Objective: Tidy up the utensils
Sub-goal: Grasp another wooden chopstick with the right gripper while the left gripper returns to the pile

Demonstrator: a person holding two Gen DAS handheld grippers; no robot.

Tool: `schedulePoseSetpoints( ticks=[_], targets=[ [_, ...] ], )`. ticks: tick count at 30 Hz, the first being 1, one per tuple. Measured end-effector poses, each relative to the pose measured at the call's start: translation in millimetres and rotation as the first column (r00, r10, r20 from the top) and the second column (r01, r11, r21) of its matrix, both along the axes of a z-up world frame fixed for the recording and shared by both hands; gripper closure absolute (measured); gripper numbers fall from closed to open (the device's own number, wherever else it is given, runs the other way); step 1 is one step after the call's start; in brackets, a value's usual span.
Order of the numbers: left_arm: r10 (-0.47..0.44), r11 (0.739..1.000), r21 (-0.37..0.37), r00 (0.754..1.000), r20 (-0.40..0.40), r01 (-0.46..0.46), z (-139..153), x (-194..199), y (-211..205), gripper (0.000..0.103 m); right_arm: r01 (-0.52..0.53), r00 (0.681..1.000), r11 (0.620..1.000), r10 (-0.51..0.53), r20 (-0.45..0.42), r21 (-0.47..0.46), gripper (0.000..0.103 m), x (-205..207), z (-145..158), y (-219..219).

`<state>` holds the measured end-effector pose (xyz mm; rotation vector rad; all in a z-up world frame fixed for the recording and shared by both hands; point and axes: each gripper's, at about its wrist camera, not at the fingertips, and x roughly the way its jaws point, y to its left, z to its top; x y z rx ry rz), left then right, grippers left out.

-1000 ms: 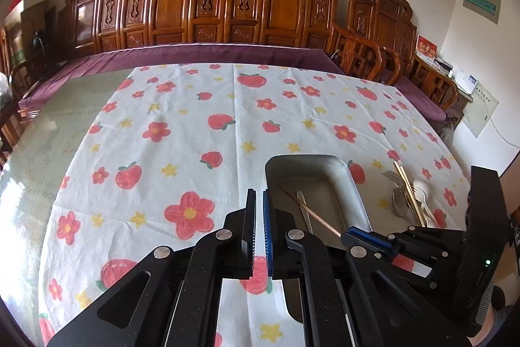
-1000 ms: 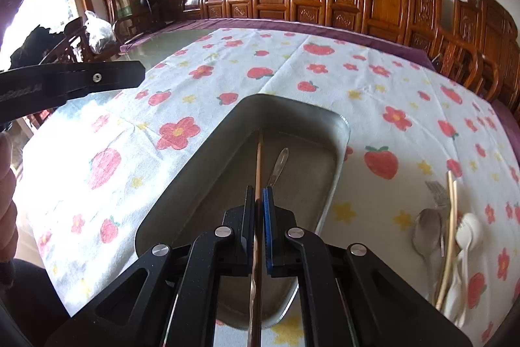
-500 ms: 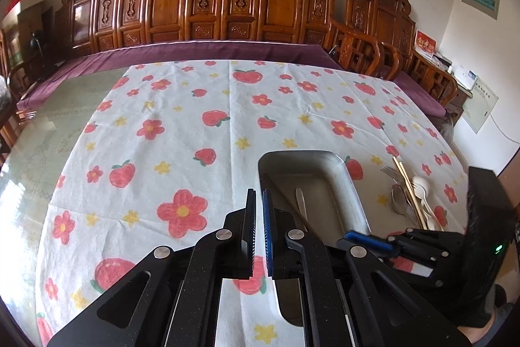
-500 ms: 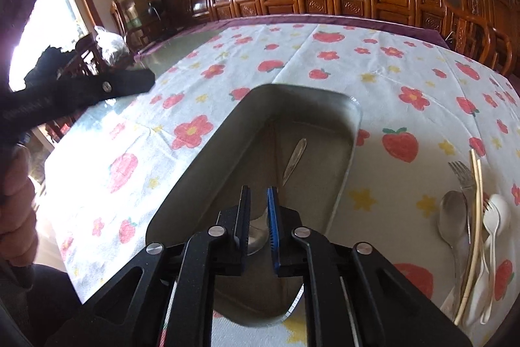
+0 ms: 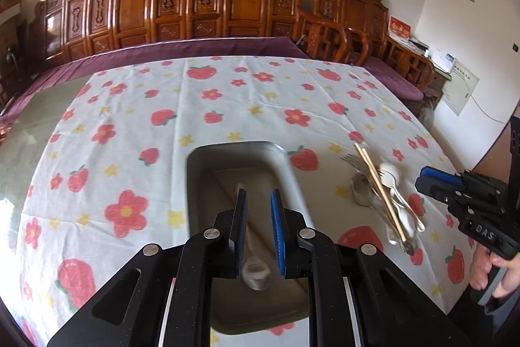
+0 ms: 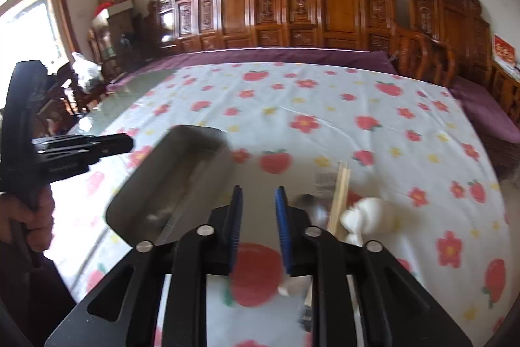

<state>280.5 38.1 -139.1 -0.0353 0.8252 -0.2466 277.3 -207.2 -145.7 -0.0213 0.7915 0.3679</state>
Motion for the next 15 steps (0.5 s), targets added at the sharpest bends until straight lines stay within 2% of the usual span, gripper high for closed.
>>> schedulePoseSetpoints(
  ticks=[5,12,15],
  targets=[
    [-0.041,0.999,0.006,0.999,0.001,0.041,-5.2,-2.5,-26.5,0.089,0.056,0.998,0.998,-0.056,-0.029,-0.031,0.077,7.2,-25.0,-30.7],
    [-0.087,0.996,0.022,0.996,-0.021,0.087,-20.0,-7.3,-53.3,0.089,0.066,0.992,0.996,-0.071,-0.104,-0.052,0.077,19.5,-70.1,-36.1],
    [-0.103,0.994,0.031,0.994,-0.027,0.104,-24.2,-9.8,-61.4,0.089,0.071,0.990,0.996,-0.077,-0.118,-0.052,0.081,22.0,-76.5,-35.0]
  ],
)
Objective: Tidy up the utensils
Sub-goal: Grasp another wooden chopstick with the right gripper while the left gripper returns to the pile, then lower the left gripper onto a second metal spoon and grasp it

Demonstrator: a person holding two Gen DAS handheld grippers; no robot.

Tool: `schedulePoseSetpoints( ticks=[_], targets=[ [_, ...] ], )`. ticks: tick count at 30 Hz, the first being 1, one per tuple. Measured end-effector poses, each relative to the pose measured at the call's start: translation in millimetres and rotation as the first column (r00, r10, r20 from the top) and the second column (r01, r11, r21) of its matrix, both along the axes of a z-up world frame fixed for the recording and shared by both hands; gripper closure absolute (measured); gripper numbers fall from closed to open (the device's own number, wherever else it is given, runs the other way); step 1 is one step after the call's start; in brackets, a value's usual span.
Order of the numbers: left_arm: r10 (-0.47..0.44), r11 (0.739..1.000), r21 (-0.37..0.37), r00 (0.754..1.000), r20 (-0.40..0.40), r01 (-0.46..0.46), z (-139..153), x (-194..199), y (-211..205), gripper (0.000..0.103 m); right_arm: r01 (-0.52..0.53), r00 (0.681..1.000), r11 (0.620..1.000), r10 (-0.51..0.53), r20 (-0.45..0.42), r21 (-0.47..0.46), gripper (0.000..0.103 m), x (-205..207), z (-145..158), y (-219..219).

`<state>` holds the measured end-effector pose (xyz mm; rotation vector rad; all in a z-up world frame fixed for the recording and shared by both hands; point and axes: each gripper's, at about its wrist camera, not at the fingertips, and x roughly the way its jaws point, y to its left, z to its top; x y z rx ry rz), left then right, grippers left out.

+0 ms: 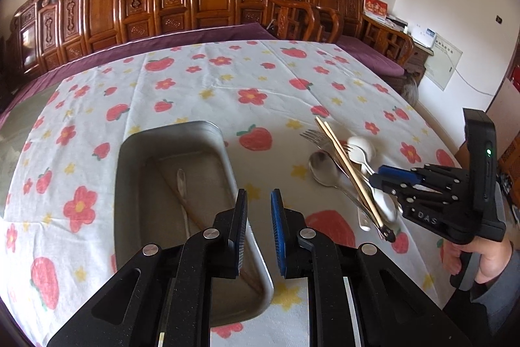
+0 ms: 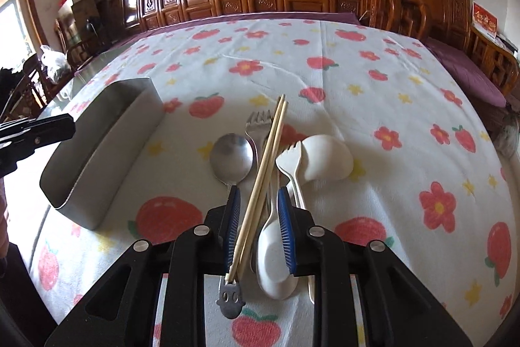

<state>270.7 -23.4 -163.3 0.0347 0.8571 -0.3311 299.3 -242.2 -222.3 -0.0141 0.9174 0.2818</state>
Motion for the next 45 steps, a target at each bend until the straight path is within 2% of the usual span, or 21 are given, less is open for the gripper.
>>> schedulePoseSetpoints(
  ticks=[5,10,14,15,23,30,32,33,42,45],
  targets=[
    [-0.015,1.000,0.006,1.000,-0.004,0.015,-3.6,-2.9,-7.9,0.089,-0.019,1.000,1.000,0.019,0.000,0.002,0.081,0.8,-3.4,9.4],
    [-0.025,1.000,0.012,1.000,-0.007,0.025,-5.8,-4.8,-13.3,0.089,-0.028,1.000,0.993,0.027,-0.010,-0.116,0.082,0.4,-13.6,25.9],
    [-0.032,0.999,0.017,0.999,-0.010,0.033,-7.9,-4.8,-16.7,0.089,-0.022,1.000,0.986,0.021,-0.008,-0.163,0.094,-0.8,-16.4,27.2],
    [-0.034,0.999,0.018,0.999,-0.011,0.034,-8.2,-4.9,-17.3,0.089,-0.018,1.000,0.986,0.017,-0.007,-0.165,0.095,-1.1,-16.0,25.9],
    [-0.042,0.999,0.029,0.999,-0.012,0.042,-10.8,-8.1,-22.0,0.089,0.014,1.000,0.995,-0.013,0.012,-0.104,0.097,-7.1,-1.8,8.4],
    [-0.052,0.997,0.053,0.999,-0.017,0.052,-18.4,-12.5,-36.1,0.089,0.040,0.997,0.999,-0.038,0.068,-0.028,0.097,-17.1,20.9,-15.1],
    [-0.054,0.997,0.059,0.998,-0.019,0.055,-21.2,-15.5,-42.3,0.086,0.057,0.995,0.998,-0.056,0.079,-0.006,0.097,-19.1,25.4,-27.2],
    [-0.054,0.996,0.063,0.998,-0.019,0.055,-22.6,-16.4,-45.5,0.083,0.062,0.995,0.998,-0.062,0.081,0.001,0.097,-19.6,26.1,-32.0],
    [-0.061,0.996,0.063,0.996,-0.066,0.066,-35.6,-16.7,-82.9,0.083,0.091,0.994,0.996,-0.091,0.061,-0.003,0.097,-16.6,16.4,-60.9],
    [-0.043,0.999,0.018,0.993,-0.107,0.045,-41.6,-7.5,-92.4,0.083,0.093,0.994,0.996,-0.092,0.055,-0.010,0.097,-14.6,12.5,-65.0]
  ],
)
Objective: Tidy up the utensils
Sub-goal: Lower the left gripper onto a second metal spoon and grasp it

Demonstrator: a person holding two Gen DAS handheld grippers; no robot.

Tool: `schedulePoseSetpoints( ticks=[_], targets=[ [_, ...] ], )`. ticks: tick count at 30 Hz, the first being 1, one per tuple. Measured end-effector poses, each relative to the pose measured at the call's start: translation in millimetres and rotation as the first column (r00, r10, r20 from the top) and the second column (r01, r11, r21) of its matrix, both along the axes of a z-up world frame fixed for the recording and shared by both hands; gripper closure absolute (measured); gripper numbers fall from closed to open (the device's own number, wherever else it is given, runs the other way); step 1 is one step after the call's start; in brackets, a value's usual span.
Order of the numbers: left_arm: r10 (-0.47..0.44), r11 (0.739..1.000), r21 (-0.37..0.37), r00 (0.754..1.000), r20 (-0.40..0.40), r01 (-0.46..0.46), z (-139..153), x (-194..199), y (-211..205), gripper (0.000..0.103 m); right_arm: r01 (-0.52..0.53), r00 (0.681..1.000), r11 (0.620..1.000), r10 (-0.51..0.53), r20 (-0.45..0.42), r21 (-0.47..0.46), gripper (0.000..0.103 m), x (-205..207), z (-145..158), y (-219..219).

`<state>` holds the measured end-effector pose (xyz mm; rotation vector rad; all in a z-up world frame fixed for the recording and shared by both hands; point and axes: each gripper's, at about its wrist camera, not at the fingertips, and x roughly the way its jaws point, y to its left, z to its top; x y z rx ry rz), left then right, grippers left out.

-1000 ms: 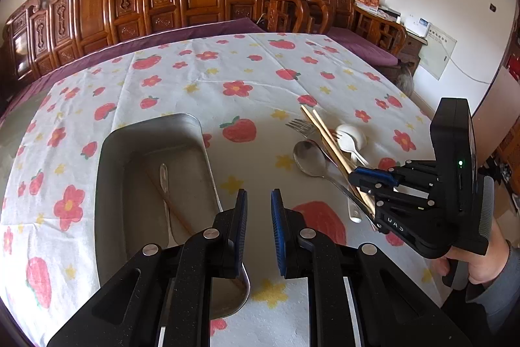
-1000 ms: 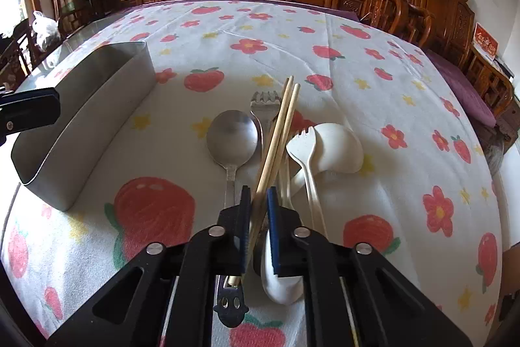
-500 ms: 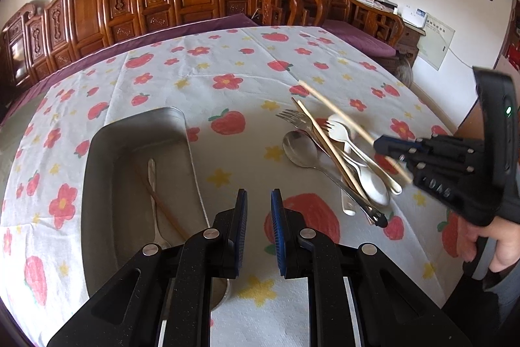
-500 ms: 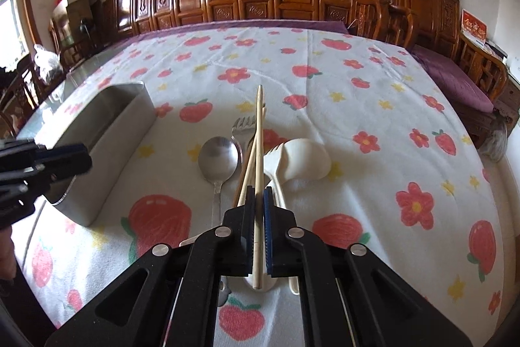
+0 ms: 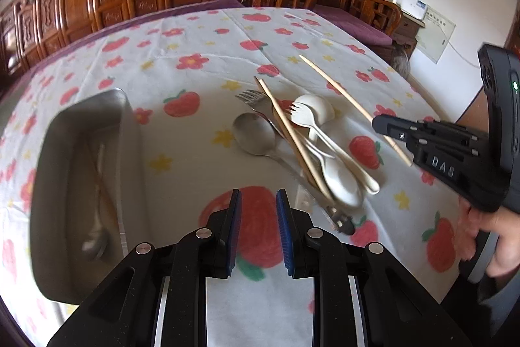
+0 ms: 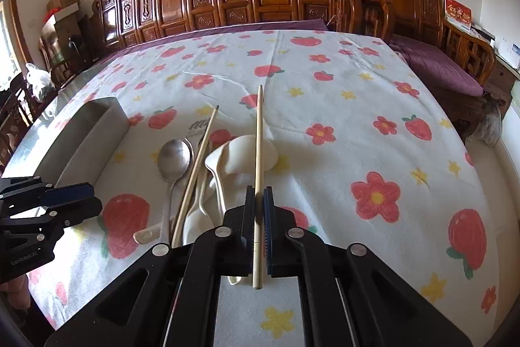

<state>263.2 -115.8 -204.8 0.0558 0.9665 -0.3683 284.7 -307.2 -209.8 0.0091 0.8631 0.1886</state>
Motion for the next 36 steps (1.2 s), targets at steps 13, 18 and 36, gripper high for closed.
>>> schedulePoseSetpoints(
  ticks=[13,18,36],
  targets=[
    [0.033,0.998,0.058,0.996,-0.080,-0.029,-25.0,36.7,-40.8,0.083,-0.002,1.000,1.000,0.002,0.013,0.030,0.097,7.6,3.0,-11.8],
    [0.058,0.996,0.075,0.994,-0.098,-0.050,-30.9,44.2,-47.4,0.083,-0.001,1.000,0.999,0.000,0.021,0.052,0.097,8.6,7.0,-12.5],
    [0.105,0.991,0.099,0.984,-0.141,-0.092,-31.6,49.7,-47.1,0.090,0.003,0.999,0.997,-0.006,0.041,0.075,0.097,7.5,14.9,-13.2]
  ],
)
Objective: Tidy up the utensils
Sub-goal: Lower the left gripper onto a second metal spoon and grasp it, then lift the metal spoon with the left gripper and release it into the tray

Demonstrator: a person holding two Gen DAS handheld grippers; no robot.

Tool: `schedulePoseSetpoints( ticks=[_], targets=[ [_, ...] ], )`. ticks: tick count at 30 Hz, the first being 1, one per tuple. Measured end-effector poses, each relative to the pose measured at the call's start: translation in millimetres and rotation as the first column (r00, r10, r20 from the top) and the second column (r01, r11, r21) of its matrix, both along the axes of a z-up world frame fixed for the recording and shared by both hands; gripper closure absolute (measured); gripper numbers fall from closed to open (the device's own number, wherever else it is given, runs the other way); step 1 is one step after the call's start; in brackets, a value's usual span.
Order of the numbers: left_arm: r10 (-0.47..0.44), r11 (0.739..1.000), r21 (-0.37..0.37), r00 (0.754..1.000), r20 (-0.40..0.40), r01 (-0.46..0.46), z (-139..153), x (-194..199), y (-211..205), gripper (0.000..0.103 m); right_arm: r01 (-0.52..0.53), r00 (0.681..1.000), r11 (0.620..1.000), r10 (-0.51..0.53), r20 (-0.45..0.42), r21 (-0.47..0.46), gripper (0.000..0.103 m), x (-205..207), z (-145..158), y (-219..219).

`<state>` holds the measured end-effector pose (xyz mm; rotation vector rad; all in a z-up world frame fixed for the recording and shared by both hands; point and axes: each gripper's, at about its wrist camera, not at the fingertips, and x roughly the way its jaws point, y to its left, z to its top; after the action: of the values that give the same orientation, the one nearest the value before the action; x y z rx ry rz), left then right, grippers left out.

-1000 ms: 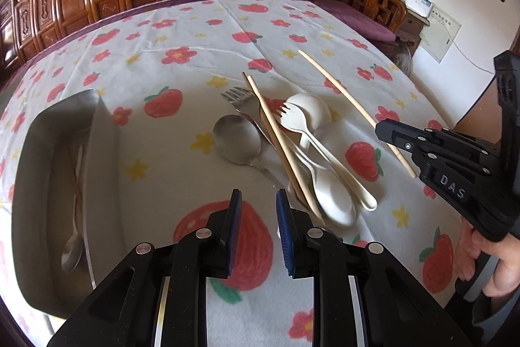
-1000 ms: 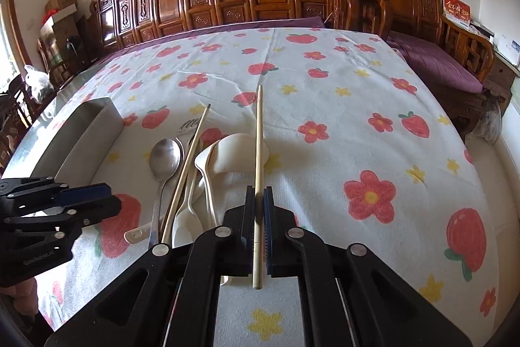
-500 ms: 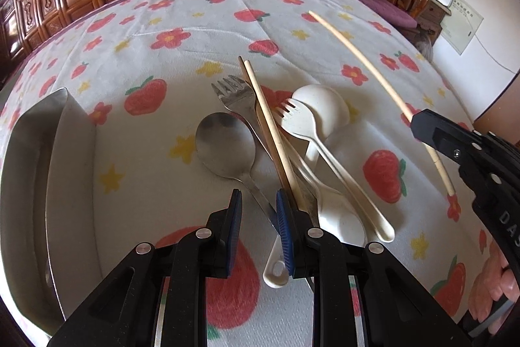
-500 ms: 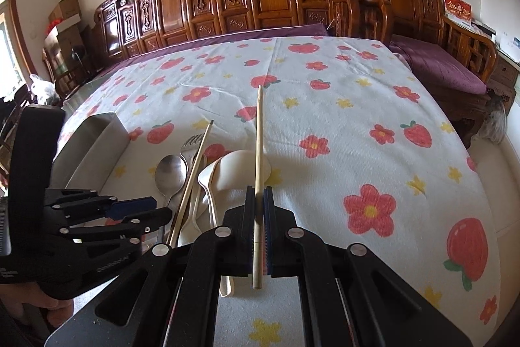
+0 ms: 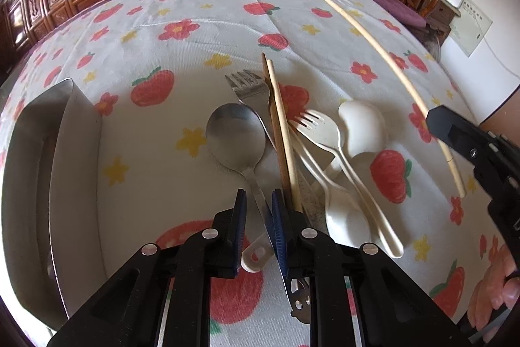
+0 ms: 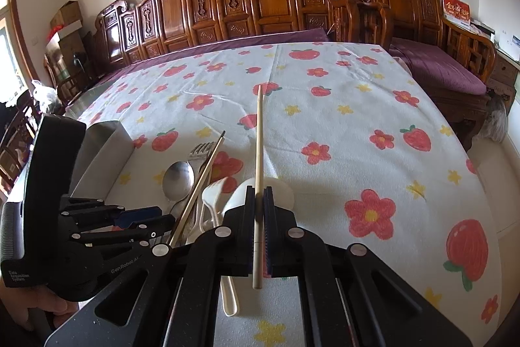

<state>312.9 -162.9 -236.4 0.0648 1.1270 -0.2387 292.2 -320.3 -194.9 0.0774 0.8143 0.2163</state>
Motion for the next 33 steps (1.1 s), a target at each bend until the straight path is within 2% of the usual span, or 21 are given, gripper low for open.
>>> schedulePoseSetpoints(
  ticks=[13,19,25,30,33],
  targets=[
    [-0.004,1.000,0.031,1.000,0.003,0.003,3.8,6.0,-3.5,0.091,-0.007,1.000,1.000,0.007,0.001,-0.004,0.097,-2.2,1.9,4.0],
    [-0.015,1.000,0.011,0.999,-0.033,0.015,-1.6,3.1,-7.3,0.091,-0.010,1.000,1.000,0.010,0.004,-0.003,0.097,-2.4,1.3,3.6],
    [-0.014,1.000,0.024,1.000,-0.026,0.014,-3.7,2.7,-9.1,0.091,-0.009,1.000,1.000,0.009,0.004,-0.002,0.097,-2.6,0.9,3.9],
    [0.001,1.000,0.024,1.000,-0.008,-0.001,-0.7,1.7,-6.7,0.098,-0.011,1.000,1.000,0.011,0.004,-0.003,0.097,-2.6,0.9,3.6],
    [-0.010,0.999,0.031,1.000,0.009,0.010,3.4,-1.1,-7.4,0.098,-0.017,1.000,1.000,0.017,0.005,-0.004,0.097,-3.0,0.3,4.5]
  ],
)
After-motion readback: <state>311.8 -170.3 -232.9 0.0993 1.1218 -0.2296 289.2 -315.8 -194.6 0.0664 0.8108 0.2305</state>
